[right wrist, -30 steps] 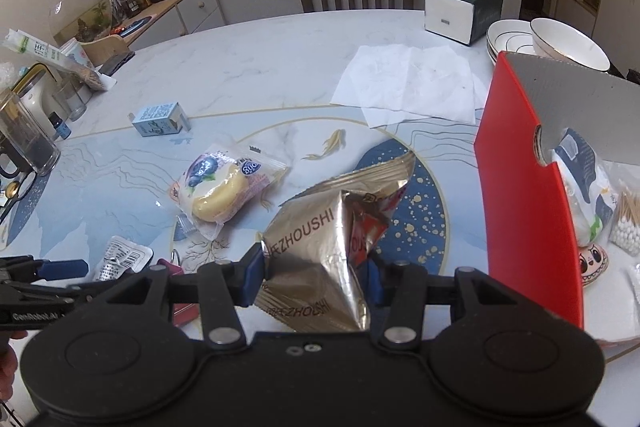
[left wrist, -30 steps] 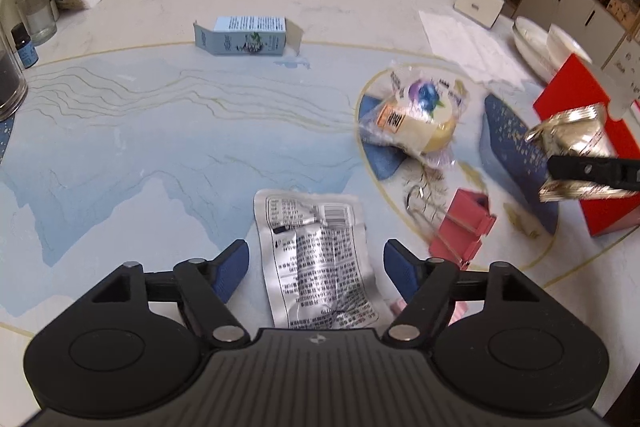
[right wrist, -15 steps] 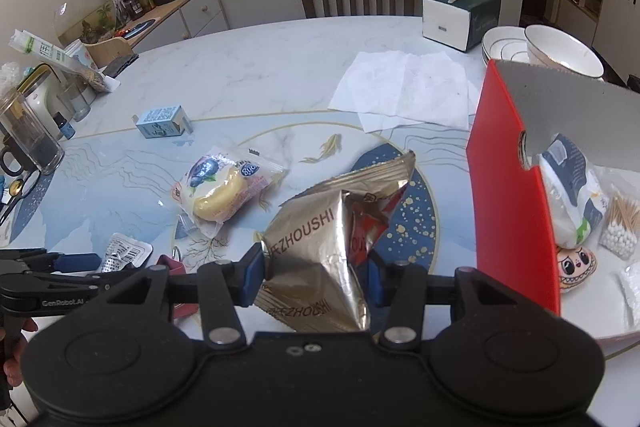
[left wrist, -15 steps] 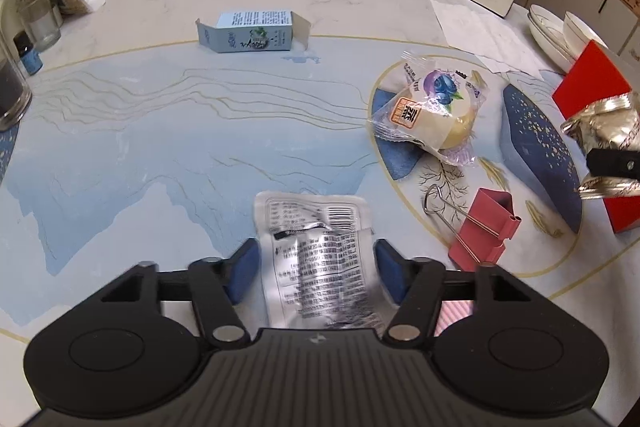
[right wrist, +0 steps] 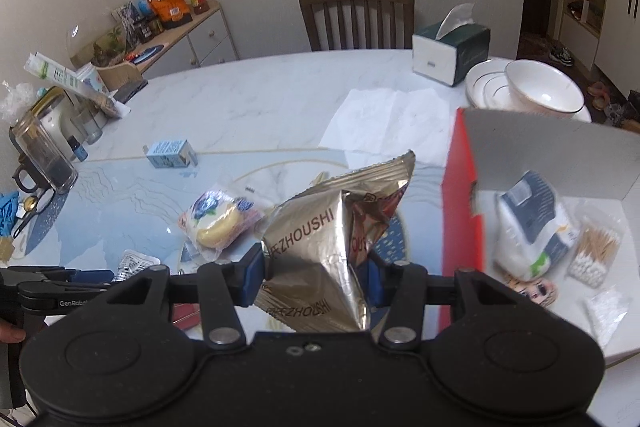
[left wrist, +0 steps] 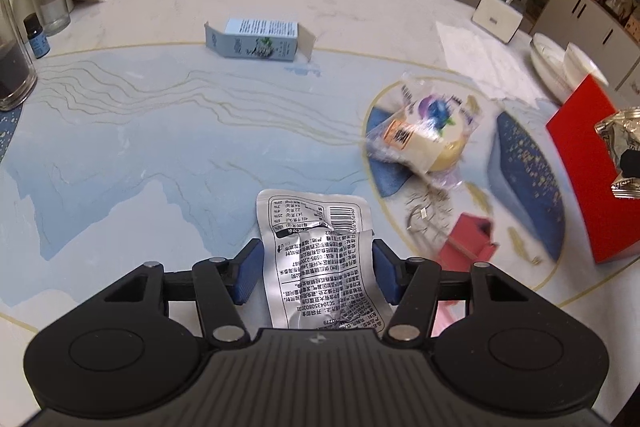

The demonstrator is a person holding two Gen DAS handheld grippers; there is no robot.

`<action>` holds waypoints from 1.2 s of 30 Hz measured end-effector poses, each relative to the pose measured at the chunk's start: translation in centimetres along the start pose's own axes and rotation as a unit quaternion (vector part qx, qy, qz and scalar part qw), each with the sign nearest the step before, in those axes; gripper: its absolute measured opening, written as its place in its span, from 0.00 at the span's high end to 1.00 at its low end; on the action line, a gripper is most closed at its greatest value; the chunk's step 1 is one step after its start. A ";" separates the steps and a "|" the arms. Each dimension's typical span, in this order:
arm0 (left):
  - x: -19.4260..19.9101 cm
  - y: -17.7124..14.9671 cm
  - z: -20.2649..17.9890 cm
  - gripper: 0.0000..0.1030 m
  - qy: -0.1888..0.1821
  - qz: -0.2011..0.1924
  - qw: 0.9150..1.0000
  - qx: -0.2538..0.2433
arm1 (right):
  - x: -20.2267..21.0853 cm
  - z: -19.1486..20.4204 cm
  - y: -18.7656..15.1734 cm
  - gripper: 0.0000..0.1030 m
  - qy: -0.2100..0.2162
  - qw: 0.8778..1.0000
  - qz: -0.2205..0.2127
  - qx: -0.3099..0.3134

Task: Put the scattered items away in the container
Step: 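Carry the silver sachet and gold foil bag over the red box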

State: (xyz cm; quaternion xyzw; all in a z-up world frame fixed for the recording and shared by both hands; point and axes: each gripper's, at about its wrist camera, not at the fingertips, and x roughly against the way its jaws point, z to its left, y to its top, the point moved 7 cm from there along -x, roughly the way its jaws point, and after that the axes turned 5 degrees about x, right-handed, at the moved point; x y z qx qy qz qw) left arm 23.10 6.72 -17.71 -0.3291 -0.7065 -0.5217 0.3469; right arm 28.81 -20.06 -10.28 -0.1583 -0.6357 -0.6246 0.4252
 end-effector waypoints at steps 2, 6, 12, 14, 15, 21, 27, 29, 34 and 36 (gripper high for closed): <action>0.5 0.3 -0.5 0.45 -0.005 -0.006 1.000 0.004 | 0.5 -0.7 0.2 0.53 -0.003 1.000 -0.002 0.000; 1.8 1.0 -1.9 0.45 -0.015 -0.019 1.000 0.008 | 1.4 -2.2 0.1 0.53 -0.005 1.000 -0.005 -0.001; 3.7 2.2 -4.8 0.44 -0.029 -0.040 0.999 0.003 | 2.7 -5.0 -0.2 0.53 -0.012 1.000 -0.011 -0.003; 4.2 2.5 -6.0 0.44 -0.035 -0.046 0.998 -0.001 | 3.1 -6.1 -0.3 0.53 -0.014 1.000 -0.013 -0.005; 4.4 2.7 -6.6 0.44 -0.038 -0.049 0.998 -0.003 | 3.4 -6.6 -0.4 0.53 -0.015 1.000 -0.013 -0.006; 4.9 3.1 -10.9 0.44 -0.058 -0.056 0.997 -0.021 | 4.3 -9.7 -1.0 0.53 -0.024 1.000 -0.016 -0.010; 5.0 3.1 -15.5 0.44 -0.075 -0.058 0.994 -0.046 | 5.3 -12.8 -1.9 0.53 -0.029 0.999 -0.019 -0.019; 4.9 3.1 -17.0 0.44 -0.080 -0.058 0.994 -0.056 | 5.6 -13.9 -2.1 0.53 -0.031 0.999 -0.020 -0.021; 4.6 3.1 -20.9 0.44 -0.095 -0.059 0.991 -0.079 | 6.1 -16.3 -2.8 0.53 -0.036 0.999 -0.020 -0.031; 4.5 3.1 -22.5 0.44 -0.100 -0.061 0.989 -0.091 | 6.4 -17.1 -3.1 0.53 -0.039 0.999 -0.020 -0.031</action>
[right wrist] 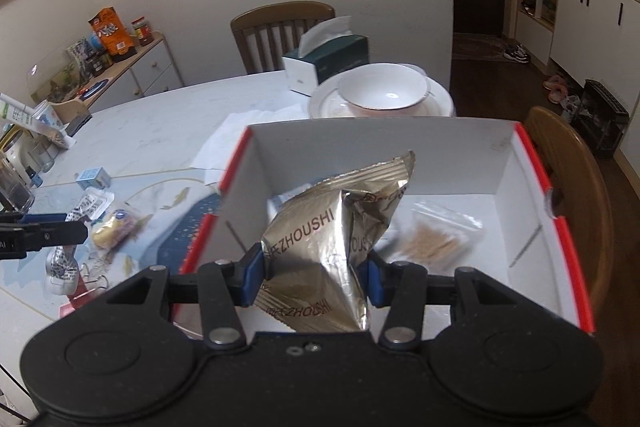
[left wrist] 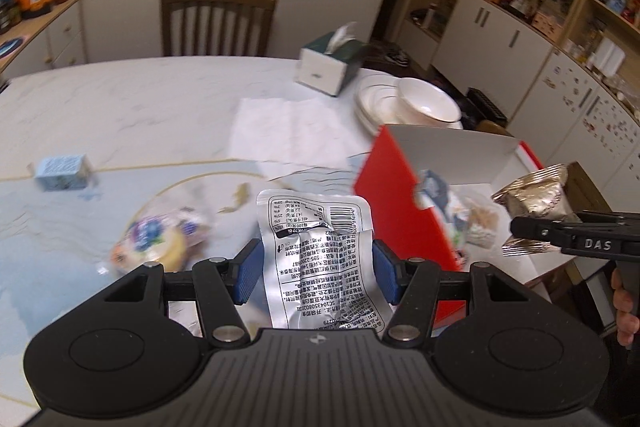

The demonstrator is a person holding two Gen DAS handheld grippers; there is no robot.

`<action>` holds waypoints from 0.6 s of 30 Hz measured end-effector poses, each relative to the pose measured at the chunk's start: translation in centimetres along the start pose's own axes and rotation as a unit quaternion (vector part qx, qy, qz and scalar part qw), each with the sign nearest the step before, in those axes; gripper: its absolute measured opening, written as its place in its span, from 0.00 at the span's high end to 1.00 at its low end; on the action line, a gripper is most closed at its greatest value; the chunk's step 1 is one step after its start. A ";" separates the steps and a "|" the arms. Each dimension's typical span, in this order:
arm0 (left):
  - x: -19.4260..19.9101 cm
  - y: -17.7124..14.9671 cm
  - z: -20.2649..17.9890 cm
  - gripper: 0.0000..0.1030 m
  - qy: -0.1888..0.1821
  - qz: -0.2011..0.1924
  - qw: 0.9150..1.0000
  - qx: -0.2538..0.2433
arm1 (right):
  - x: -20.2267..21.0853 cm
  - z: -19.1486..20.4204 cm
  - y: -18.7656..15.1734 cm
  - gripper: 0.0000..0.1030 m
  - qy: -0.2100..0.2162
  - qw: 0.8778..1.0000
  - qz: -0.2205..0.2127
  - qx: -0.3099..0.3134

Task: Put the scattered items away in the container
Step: 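Carry the silver sachet and gold foil bag over the red box, then lower both bags into the box and open both grippers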

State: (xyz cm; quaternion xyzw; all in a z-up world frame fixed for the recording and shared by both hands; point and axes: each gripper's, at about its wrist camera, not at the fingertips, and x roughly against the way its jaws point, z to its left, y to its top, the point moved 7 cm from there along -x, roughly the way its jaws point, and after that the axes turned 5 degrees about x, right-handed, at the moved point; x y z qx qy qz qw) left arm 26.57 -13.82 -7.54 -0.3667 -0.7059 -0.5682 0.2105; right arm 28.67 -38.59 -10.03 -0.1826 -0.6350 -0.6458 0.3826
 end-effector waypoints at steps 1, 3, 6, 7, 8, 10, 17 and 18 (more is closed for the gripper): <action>-0.2 0.1 -0.8 0.44 -0.003 0.000 1.000 -0.005 | 0.1 -0.4 -0.1 0.53 -0.002 1.000 0.000 -0.001; -0.7 0.3 -2.2 0.44 -0.011 0.001 1.000 -0.015 | 0.2 -1.3 -0.4 0.53 -0.006 1.000 0.001 -0.004; -1.4 0.7 -4.3 0.44 -0.020 0.000 0.999 -0.034 | 0.4 -2.6 -0.8 0.53 -0.012 1.000 0.002 -0.008; -1.7 0.9 -5.0 0.44 -0.024 0.000 0.999 -0.039 | 0.4 -3.0 -1.0 0.53 -0.015 1.000 0.002 -0.009; -2.0 1.0 -5.7 0.44 -0.027 0.002 0.999 -0.044 | 0.5 -3.4 -1.1 0.53 -0.017 1.000 0.003 -0.010; -2.6 1.2 -7.1 0.44 -0.033 0.005 0.998 -0.056 | 0.4 -4.1 -1.3 0.53 -0.021 1.000 0.005 -0.012; -4.9 1.9 -11.7 0.44 -0.054 0.009 0.993 -0.100 | -0.3 -6.0 -1.6 0.53 -0.031 0.999 0.015 -0.008; -5.2 2.0 -12.3 0.44 -0.058 0.009 0.993 -0.106 | -0.4 -6.1 -1.6 0.53 -0.031 0.999 0.016 -0.006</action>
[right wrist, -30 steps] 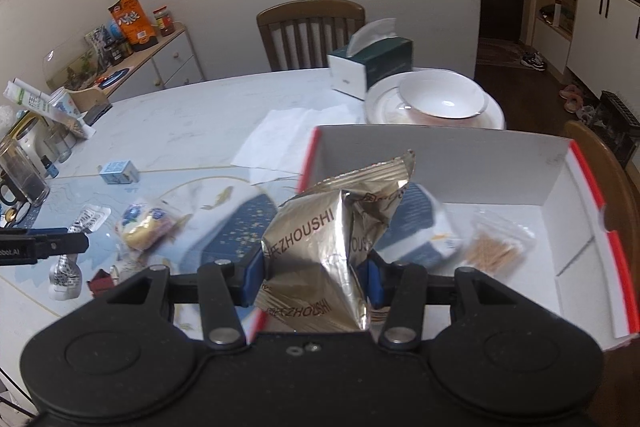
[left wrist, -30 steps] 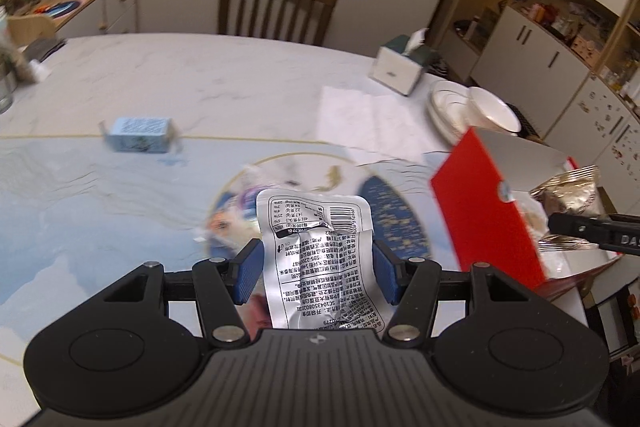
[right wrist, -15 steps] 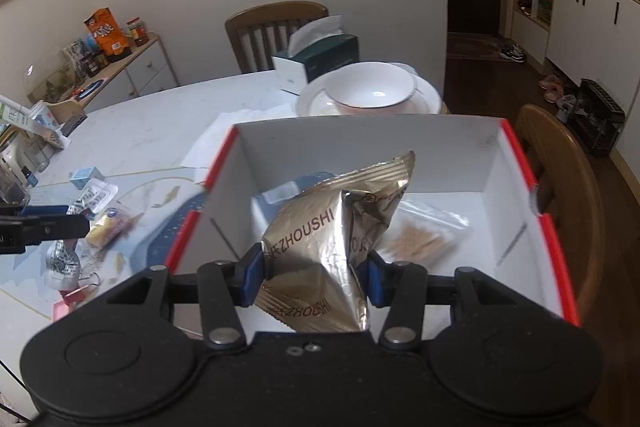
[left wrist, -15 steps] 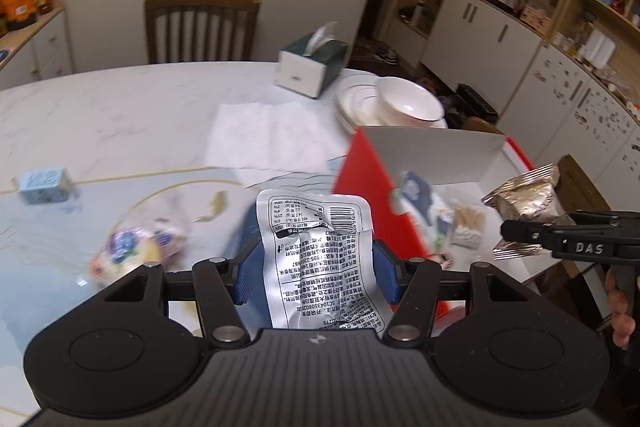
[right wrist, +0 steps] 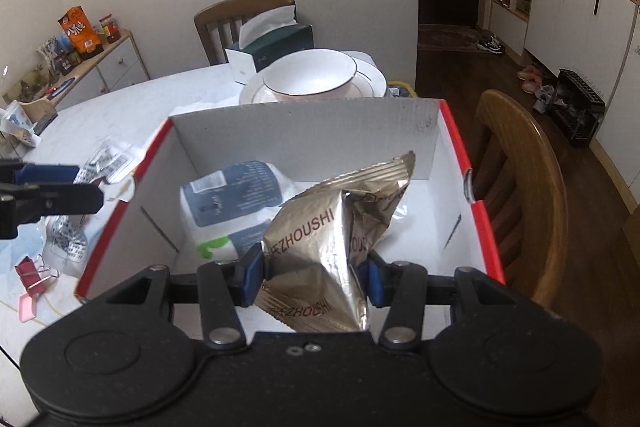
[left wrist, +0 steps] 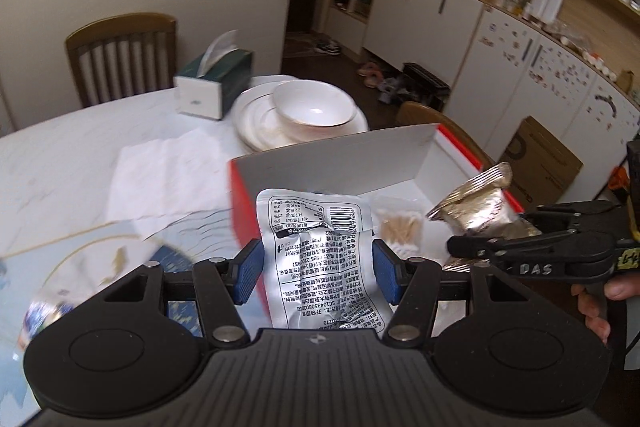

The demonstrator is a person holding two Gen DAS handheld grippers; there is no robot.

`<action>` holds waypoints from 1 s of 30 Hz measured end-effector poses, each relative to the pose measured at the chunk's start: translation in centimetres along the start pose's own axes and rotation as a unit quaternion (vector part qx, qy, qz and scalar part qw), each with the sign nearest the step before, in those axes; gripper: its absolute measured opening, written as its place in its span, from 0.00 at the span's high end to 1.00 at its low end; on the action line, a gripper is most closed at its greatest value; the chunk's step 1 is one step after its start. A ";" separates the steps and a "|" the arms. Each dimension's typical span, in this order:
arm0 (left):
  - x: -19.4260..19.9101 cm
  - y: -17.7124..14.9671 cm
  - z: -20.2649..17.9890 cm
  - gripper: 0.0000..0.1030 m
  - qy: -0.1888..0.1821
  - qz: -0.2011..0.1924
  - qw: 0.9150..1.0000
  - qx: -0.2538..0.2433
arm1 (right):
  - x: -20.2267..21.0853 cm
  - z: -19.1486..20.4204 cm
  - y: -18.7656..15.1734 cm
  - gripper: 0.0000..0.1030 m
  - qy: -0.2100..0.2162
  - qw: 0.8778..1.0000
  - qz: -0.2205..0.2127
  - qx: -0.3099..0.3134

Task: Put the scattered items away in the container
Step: 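Lower both bags into the box and open both grippers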

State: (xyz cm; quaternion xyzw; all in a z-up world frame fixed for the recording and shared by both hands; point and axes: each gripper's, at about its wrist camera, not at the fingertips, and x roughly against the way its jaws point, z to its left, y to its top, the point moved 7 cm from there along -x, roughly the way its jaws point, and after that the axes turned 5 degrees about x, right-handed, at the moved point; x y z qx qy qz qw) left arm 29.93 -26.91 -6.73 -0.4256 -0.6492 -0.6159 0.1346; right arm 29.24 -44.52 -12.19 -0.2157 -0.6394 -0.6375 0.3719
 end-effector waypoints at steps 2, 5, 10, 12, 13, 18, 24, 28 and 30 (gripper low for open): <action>-0.8 0.4 -0.9 0.44 -0.004 0.001 1.000 -0.013 | -0.2 -0.3 -0.1 0.53 -0.002 1.000 0.003 0.003; -2.1 0.7 -2.1 0.44 -0.008 0.005 1.000 -0.030 | -0.6 -0.6 -0.1 0.53 -0.004 1.000 0.006 0.005; -4.4 0.7 -3.3 0.44 -0.014 0.023 0.999 -0.044 | -1.2 -1.0 -0.5 0.53 -0.002 1.000 0.015 0.006; -5.2 0.6 -3.6 0.44 -0.014 0.030 0.998 -0.050 | -1.4 -1.0 -0.6 0.53 -0.001 1.000 0.021 0.011; -5.6 0.6 -3.8 0.44 -0.015 0.031 0.998 -0.055 | -1.6 -1.0 -0.7 0.53 0.001 1.000 0.024 0.013; -7.5 0.9 -4.6 0.44 -0.021 0.036 0.996 -0.080 | -2.3 -0.7 -1.0 0.53 0.003 0.999 0.033 0.020; -9.2 0.9 -5.5 0.44 -0.029 0.048 0.993 -0.108 | -3.2 -0.7 -1.3 0.53 0.002 0.998 0.048 0.031; -10.3 0.5 -6.0 0.44 -0.030 0.060 0.990 -0.126 | -3.8 -0.5 -1.6 0.53 0.000 0.997 0.057 0.047; -10.7 0.2 -6.2 0.44 -0.031 0.068 0.988 -0.133 | -4.1 -0.4 -1.8 0.53 0.000 0.997 0.063 0.053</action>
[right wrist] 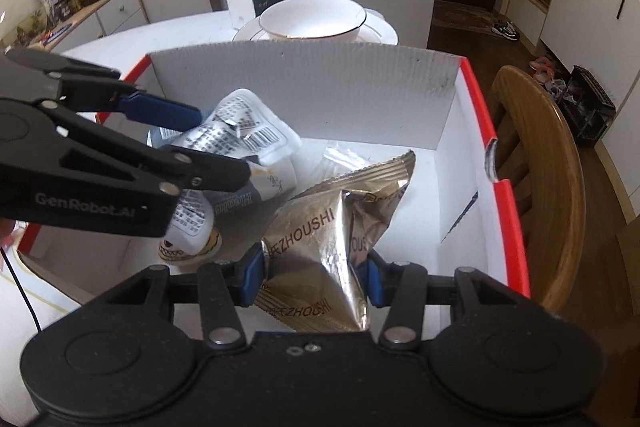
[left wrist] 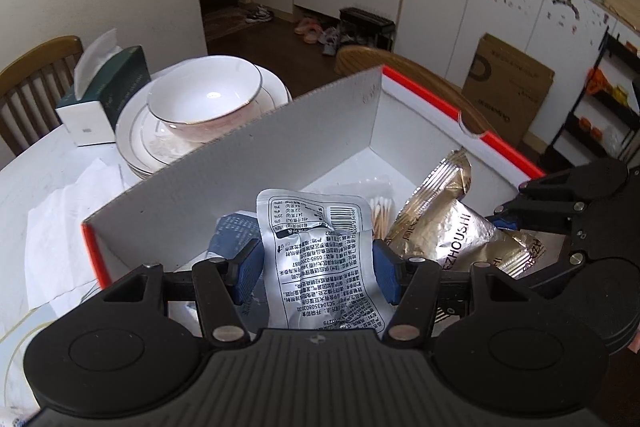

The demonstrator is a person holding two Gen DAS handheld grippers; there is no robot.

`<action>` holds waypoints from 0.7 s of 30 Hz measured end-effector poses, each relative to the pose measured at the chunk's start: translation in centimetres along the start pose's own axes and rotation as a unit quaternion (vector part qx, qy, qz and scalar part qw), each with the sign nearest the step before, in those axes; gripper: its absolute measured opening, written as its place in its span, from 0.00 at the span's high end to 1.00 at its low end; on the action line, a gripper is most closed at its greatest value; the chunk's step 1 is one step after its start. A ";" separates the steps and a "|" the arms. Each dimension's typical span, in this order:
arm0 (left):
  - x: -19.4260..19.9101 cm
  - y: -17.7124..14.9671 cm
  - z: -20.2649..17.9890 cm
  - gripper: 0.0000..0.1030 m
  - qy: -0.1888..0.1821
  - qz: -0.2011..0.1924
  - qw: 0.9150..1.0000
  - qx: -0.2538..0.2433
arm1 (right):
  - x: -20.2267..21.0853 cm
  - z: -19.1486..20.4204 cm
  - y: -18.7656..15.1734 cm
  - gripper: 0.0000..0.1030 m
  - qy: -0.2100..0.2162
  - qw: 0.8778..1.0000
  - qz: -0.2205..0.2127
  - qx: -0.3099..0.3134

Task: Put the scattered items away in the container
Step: 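Lower both bags into the box and open both grippers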

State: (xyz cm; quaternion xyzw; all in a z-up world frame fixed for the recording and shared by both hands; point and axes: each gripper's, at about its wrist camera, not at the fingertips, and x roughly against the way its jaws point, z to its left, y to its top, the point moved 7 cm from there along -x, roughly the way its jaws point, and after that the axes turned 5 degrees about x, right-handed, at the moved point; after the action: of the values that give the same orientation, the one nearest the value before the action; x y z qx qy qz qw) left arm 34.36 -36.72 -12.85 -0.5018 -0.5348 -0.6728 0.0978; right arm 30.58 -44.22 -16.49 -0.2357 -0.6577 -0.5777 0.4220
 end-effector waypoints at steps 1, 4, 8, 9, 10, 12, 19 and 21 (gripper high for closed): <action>-0.3 -0.1 0.0 0.44 0.000 0.004 1.000 -0.003 | -0.2 0.0 -0.1 0.53 -0.001 1.000 0.003 0.003; -1.0 -0.5 0.0 0.44 -0.001 0.017 1.000 -0.009 | -0.5 -0.2 -0.2 0.53 -0.007 1.000 0.006 0.009; -1.9 -0.9 -0.1 0.44 0.001 0.031 0.999 -0.016 | -0.7 -0.3 -0.2 0.53 -0.010 1.000 0.005 0.022; -2.0 -1.0 0.0 0.44 0.000 0.034 0.999 -0.014 | -0.7 -0.2 -0.2 0.53 -0.013 1.000 0.004 0.026; -2.2 -1.2 0.1 0.43 0.000 0.039 0.999 -0.012 | -0.8 -0.2 -0.1 0.52 -0.012 1.000 0.005 0.024; -2.6 -1.3 0.3 0.43 -0.001 0.046 0.999 -0.009 | -0.9 -0.3 -0.1 0.52 -0.013 1.000 0.004 0.023; -3.2 -1.7 0.4 0.43 -0.005 0.069 0.998 -0.004 | -0.8 -0.4 -0.1 0.51 -0.007 1.000 0.005 0.022; -3.3 -1.8 0.4 0.43 -0.007 0.074 0.997 -0.003 | -0.7 -0.4 0.0 0.49 -0.004 1.000 0.004 0.021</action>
State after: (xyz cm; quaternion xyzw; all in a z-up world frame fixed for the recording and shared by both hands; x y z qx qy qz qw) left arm 34.95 -37.02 -16.52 -0.5453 -0.4945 -0.6618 0.1420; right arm 31.06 -44.53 -17.09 -0.2319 -0.6703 -0.5610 0.4267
